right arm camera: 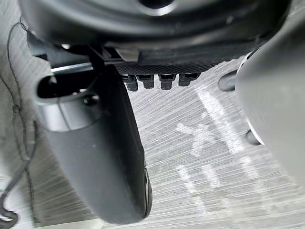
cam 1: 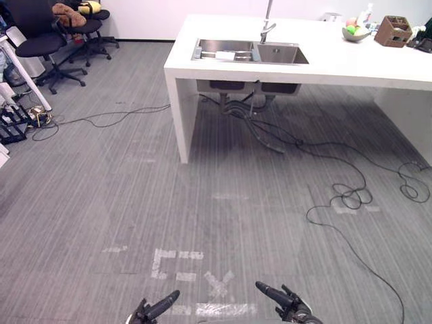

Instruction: Walk over to the sink, pick up the cup, carry it to the dishwasher, place the cup inside the dishwasher, then close the dishwasher door

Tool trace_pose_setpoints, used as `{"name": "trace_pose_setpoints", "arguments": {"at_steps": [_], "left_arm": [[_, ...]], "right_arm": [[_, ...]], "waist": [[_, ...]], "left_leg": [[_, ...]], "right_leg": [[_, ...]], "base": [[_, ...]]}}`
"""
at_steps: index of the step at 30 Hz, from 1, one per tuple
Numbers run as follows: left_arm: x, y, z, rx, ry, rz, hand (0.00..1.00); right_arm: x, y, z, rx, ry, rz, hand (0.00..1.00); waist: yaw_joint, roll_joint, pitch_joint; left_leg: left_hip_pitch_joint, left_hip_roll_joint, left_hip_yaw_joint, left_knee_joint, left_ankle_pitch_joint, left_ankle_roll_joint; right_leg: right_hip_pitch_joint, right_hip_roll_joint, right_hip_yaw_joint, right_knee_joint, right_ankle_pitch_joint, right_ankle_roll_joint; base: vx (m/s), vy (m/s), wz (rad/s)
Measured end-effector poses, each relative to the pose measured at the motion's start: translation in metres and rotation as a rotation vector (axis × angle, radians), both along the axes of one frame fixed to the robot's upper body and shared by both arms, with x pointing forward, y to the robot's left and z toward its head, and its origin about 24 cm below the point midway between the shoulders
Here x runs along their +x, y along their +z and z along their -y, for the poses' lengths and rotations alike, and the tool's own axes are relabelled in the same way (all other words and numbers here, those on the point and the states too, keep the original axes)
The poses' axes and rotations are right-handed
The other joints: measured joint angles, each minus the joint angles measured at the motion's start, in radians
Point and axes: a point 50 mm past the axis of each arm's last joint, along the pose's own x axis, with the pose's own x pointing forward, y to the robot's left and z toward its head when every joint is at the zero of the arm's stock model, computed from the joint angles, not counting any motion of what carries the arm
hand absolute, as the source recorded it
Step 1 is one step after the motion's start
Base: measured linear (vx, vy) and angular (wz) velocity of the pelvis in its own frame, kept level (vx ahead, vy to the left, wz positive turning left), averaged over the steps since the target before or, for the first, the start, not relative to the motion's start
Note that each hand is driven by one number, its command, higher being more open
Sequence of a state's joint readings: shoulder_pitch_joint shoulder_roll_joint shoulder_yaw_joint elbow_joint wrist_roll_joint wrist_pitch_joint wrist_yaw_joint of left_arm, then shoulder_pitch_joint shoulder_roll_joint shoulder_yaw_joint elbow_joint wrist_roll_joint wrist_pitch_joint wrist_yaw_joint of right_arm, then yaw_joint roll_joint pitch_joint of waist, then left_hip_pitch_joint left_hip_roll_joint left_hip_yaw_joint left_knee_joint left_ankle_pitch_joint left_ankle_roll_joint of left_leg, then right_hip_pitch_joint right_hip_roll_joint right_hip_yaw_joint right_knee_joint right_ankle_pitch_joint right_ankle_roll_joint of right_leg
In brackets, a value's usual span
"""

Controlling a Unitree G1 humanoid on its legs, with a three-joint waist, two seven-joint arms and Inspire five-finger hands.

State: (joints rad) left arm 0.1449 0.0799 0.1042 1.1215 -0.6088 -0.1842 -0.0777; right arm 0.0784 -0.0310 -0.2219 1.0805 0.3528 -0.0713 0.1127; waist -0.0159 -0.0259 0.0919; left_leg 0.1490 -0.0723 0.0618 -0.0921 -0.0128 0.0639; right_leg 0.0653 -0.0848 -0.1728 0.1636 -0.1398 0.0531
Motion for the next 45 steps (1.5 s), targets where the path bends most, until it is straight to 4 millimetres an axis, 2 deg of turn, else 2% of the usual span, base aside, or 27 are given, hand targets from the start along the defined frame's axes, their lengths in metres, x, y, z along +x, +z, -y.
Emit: {"name": "trace_pose_setpoints", "arguments": {"at_steps": [4, 8, 12, 17, 18, 19, 21, 22, 23, 24, 25, 27, 29, 30, 32, 33, 34, 35, 36, 37, 38, 39, 40, 41, 43, 44, 45], "left_arm": [[0.002, 0.002, 0.0, -0.016, 0.006, 0.048, 1.0], [-0.001, 0.002, -0.002, -0.026, 0.05, 0.043, 1.0], [-0.006, 0.0, -0.002, -0.052, 0.137, 0.019, 1.0], [-0.009, -0.001, -0.002, -0.069, 0.223, 0.021, 1.0], [-0.01, -0.001, 0.0, -0.074, 0.228, 0.018, 1.0], [-0.012, -0.002, 0.004, -0.083, 0.213, 0.006, 1.0], [-0.009, -0.002, 0.009, -0.078, 0.191, 0.017, 1.0], [-0.008, -0.002, 0.009, -0.07, 0.185, 0.022, 1.0], [-0.005, -0.001, 0.008, -0.054, 0.184, 0.026, 1.0], [-0.002, 0.0, 0.008, -0.026, 0.184, 0.023, 1.0], [0.001, 0.001, 0.009, -0.011, 0.179, 0.034, 1.0], [0.023, 0.014, 0.005, 0.095, 0.111, 0.137, 1.0], [0.052, 0.033, 0.001, 0.143, 0.08, 0.272, 1.0], [0.087, 0.065, -0.004, 0.192, 0.051, 0.475, 1.0], [0.12, 0.105, -0.008, 0.262, 0.014, 0.69, 1.0], [0.146, 0.15, -0.006, 0.338, -0.019, 0.901, 1.0], [0.156, 0.181, -0.001, 0.377, -0.029, 1.037, 1.0], [0.161, 0.2, 0.004, 0.414, -0.027, 1.12, 1.0], [0.165, 0.236, 0.009, 0.493, -0.022, 1.277, 1.0], [0.165, 0.267, 0.013, 0.581, -0.018, 1.424, 1.0], [0.163, 0.281, 0.015, 0.636, -0.01, 1.488, 1.0], [0.153, 0.317, 0.018, 0.823, 0.007, 1.646, 1.0], [0.151, 0.324, 0.02, 0.856, 0.006, 1.681, 1.0], [0.144, 0.348, 0.022, 0.976, -0.029, 1.793, 1.0], [0.141, 0.374, 0.023, 1.104, -0.105, 1.921, 1.0], [0.141, 0.386, 0.024, 1.15, -0.135, 1.984, 1.0], [0.14, 0.393, 0.024, 1.174, -0.127, 2.02, 1.0]], "right_arm": [[0.01, 0.006, 0.003, -0.006, 0.001, 0.067, 1.0], [0.007, 0.005, 0.004, 0.011, -0.027, 0.074, 1.0], [-0.003, 0.004, 0.008, 0.032, -0.073, 0.064, 1.0], [-0.012, 0.006, 0.011, 0.05, -0.116, 0.09, 1.0], [-0.014, 0.006, 0.012, 0.057, -0.124, 0.089, 1.0], [-0.013, 0.008, 0.014, 0.061, -0.125, 0.1, 1.0], [-0.005, 0.009, 0.015, 0.061, -0.109, 0.119, 1.0], [-0.004, 0.01, 0.017, 0.058, -0.102, 0.118, 1.0], [-0.003, 0.009, 0.017, 0.061, -0.088, 0.107, 1.0], [-0.001, 0.01, 0.017, 0.058, -0.066, 0.099, 1.0], [0.0, 0.01, 0.018, 0.052, -0.056, 0.097, 1.0], [0.004, 0.011, 0.018, 0.041, -0.03, 0.09, 1.0], [0.015, 0.015, 0.019, 0.027, -0.007, 0.121, 1.0], [0.036, 0.024, 0.023, 0.002, 0.03, 0.186, 1.0], [0.055, 0.033, 0.025, -0.011, 0.046, 0.237, 1.0], [0.062, 0.039, 0.031, -0.035, 0.071, 0.26, 1.0], [0.063, 0.041, 0.036, -0.058, 0.088, 0.262, 1.0], [0.061, 0.04, 0.04, -0.072, 0.101, 0.252, 1.0], [0.055, 0.036, 0.038, -0.087, 0.139, 0.213, 1.0], [0.047, 0.032, 0.033, -0.086, 0.174, 0.183, 1.0], [0.045, 0.031, 0.032, -0.086, 0.182, 0.175, 1.0], [0.043, 0.028, 0.025, -0.076, 0.199, 0.152, 1.0], [0.042, 0.027, 0.024, -0.075, 0.198, 0.146, 1.0], [0.032, 0.022, 0.02, -0.067, 0.189, 0.108, 1.0], [0.014, 0.014, 0.009, -0.047, 0.177, 0.053, 1.0], [0.001, 0.009, -0.002, -0.017, 0.163, 0.025, 1.0], [0.005, 0.012, 0.0, -0.042, 0.152, 0.059, 1.0]], "waist": [[-0.003, 0.0, 0.022], [-0.013, 0.007, 0.022], [-0.013, 0.015, 0.03], [-0.006, 0.015, 0.034], [-0.005, 0.022, 0.033], [-0.009, 0.039, 0.027], [-0.005, 0.056, 0.016], [-0.002, 0.059, 0.012], [-0.001, 0.062, 0.011], [-0.005, 0.071, 0.014], [-0.008, 0.082, 0.021], [0.002, 0.076, 0.052], [0.019, 0.064, 0.061], [0.032, 0.061, 0.07], [0.035, 0.053, 0.091], [0.042, 0.044, 0.097], [0.051, 0.059, 0.098], [0.056, 0.065, 0.099], [0.071, 0.067, 0.092], [0.078, 0.041, 0.068], [0.077, 0.037, 0.065], [0.065, 0.024, 0.064], [0.063, 0.023, 0.063], [0.059, 0.02, 0.064], [0.056, -0.002, 0.066], [0.046, -0.022, 0.056], [0.035, -0.025, 0.057]], "left_leg": [[0.031, -0.007, -0.001, 0.005, -0.013, 0.027], [0.035, 0.041, -0.037, 0.042, -0.041, 0.016], [0.036, 0.139, -0.063, 0.144, -0.166, -0.02], [0.142, 0.189, -0.106, 0.281, -0.38, -0.089], [0.169, 0.207, -0.109, 0.278, -0.403, -0.097], [0.199, 0.236, -0.107, 0.278, -0.405, -0.112], [0.179, 0.29, -0.109, 0.377, -0.328, -0.102], [0.165, 0.298, -0.111, 0.42, -0.293, -0.099], [0.12, 0.304, -0.119, 0.538, -0.202, -0.087], [0.046, 0.32, -0.138, 0.701, -0.089, -0.111], [0.0, 0.342, -0.13, 0.805, -0.076, -0.12], [-0.163, 0.358, -0.072, 1.119, -0.207, -0.122], [-0.275, 0.302, -0.057, 1.134, -0.283, -0.123], [-0.392, 0.246, -0.008, 1.035, -0.323, -0.115], [-0.472, 0.186, 0.056, 0.845, -0.319, -0.099], [-0.513, 0.117, 0.09, 0.566, -0.211, -0.1], [-0.532, 0.101, 0.071, 0.417, -0.121, -0.118], [-0.546, 0.1, 0.054, 0.368, -0.081, -0.126], [-0.542, 0.101, 0.051, 0.395, 0.033, -0.108], [-0.546, 0.084, 0.063, 0.452, 0.066, -0.056], [-0.553, 0.082, 0.07, 0.481, 0.07, -0.027], [-0.563, 0.074, 0.093, 0.553, 0.006, 0.03], [-0.56, 0.073, 0.095, 0.564, -0.007, 0.032], [-0.524, 0.069, 0.101, 0.58, -0.054, 0.038], [-0.395, 0.041, 0.108, 0.515, -0.089, 0.039], [-0.307, 0.022, 0.107, 0.442, -0.104, 0.039], [-0.237, 0.016, 0.113, 0.409, -0.126, 0.047]], "right_leg": [[-0.153, -0.049, -0.008, 0.365, -0.044, 0.026], [-0.192, -0.023, -0.031, 0.24, -0.077, 0.012], [-0.323, 0.039, 0.028, 0.091, 0.027, 0.027], [-0.364, -0.012, 0.033, 0.034, 0.115, 0.003], [-0.364, -0.012, 0.017, 0.074, 0.169, 0.0], [-0.376, -0.007, -0.018, 0.154, 0.207, -0.009], [-0.403, 0.025, -0.051, 0.313, 0.078, -0.06], [-0.396, 0.036, -0.053, 0.321, 0.054, -0.071], [-0.369, 0.058, -0.051, 0.32, 0.009, -0.088], [-0.312, 0.089, -0.051, 0.273, -0.015, -0.107], [-0.268, 0.113, -0.052, 0.232, -0.016, -0.112], [-0.067, 0.173, -0.037, 0.08, -0.015, -0.139], [0.007, 0.175, -0.017, 0.025, -0.021, -0.149], [0.051, 0.172, 0.013, -0.028, -0.021, -0.149], [0.1, 0.151, 0.037, -0.065, -0.028, -0.148], [0.14, 0.119, 0.059, -0.078, -0.064, -0.124], [0.168, 0.118, 0.077, -0.082, -0.091, -0.112], [0.189, 0.128, 0.092, -0.085, -0.113, -0.105], [0.241, 0.125, 0.118, -0.084, -0.165, -0.095], [0.259, 0.093, 0.153, -0.062, -0.2, -0.09], [0.259, 0.085, 0.175, -0.05, -0.203, -0.087], [0.243, 0.063, 0.205, 0.017, -0.199, -0.081], [0.237, 0.061, 0.207, 0.038, -0.194, -0.072], [0.209, 0.054, 0.209, 0.159, -0.168, -0.027], [0.127, 0.031, 0.226, 0.463, -0.06, 0.123], [0.023, 0.009, 0.242, 0.711, 0.065, 0.216], [-0.09, -0.02, 0.223, 0.923, 0.059, 0.189]], "base": [[0.03, 0.057, -0.01], [0.13, 0.01, 0.24], [0.26, -0.106, 0.16], [0.47, -0.266, 0.32], [0.63, -0.411, 0.46], [0.54, -0.343, 0.36], [0.73, -0.481, 0.19], [0.79, -0.531, -0.12], [0.66, -0.403, -0.19], [0.66, -0.37, -0.17], [0.66, -0.327, -0.13], [0.69, -0.311, -0.2], [0.51, -0.186, -0.35], [0.4, -0.093, -0.44], [0.61, -0.041, -0.43], [0.61, 0.048, -0.44], [0.52, 0.081, -0.44], [0.43, 0.14, -0.5], [0.58, 0.182, -0.58], [0.61, 0.183, -0.59], [0.79, 0.207, -0.49], [0.54, 0.141, -0.26], [0.77, 0.191, -0.18], [0.59, 0.138, -0.08], [0.62, 0.139, -0.07], [0.48, 0.072, -0.16], [0.44, 0.055, -0.19]]}}
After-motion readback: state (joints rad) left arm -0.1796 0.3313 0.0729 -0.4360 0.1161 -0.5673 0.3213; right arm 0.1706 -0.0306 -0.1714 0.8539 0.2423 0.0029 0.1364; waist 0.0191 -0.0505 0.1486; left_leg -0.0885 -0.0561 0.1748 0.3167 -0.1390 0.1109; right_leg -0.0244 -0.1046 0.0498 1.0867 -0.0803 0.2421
